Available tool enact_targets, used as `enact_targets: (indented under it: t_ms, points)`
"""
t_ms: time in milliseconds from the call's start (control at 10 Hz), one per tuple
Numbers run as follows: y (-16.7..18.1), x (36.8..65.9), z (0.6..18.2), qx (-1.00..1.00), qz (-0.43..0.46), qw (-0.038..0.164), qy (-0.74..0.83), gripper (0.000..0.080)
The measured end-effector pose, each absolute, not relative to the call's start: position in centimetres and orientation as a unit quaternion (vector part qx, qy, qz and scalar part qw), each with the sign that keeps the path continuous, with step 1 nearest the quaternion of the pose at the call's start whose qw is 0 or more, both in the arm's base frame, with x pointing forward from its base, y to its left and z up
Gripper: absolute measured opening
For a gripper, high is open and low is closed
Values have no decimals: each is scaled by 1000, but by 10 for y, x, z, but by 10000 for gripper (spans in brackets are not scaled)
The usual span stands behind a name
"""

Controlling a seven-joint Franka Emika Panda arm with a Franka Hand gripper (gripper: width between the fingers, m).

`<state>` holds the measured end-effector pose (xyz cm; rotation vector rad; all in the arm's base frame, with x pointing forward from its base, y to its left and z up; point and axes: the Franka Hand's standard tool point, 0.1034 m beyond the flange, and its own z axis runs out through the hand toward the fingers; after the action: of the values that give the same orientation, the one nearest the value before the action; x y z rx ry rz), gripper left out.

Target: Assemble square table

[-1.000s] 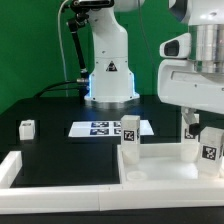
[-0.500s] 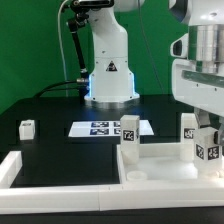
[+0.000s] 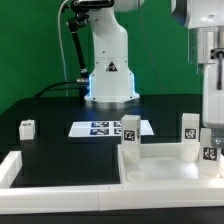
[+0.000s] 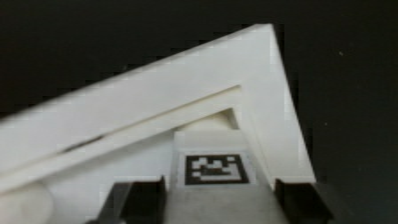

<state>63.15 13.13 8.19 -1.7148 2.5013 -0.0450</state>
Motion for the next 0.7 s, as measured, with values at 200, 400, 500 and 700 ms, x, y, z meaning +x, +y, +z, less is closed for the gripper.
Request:
enact_targets:
  t_ms: [200, 400, 500, 700]
  points:
    - [131, 631, 81, -581, -16, 53, 812, 325]
    - [133, 630, 81, -657, -28, 43, 752, 612]
    - [136, 629, 81, -701, -33, 38, 711, 612]
    - [132, 630, 81, -735, -36, 36, 676, 644]
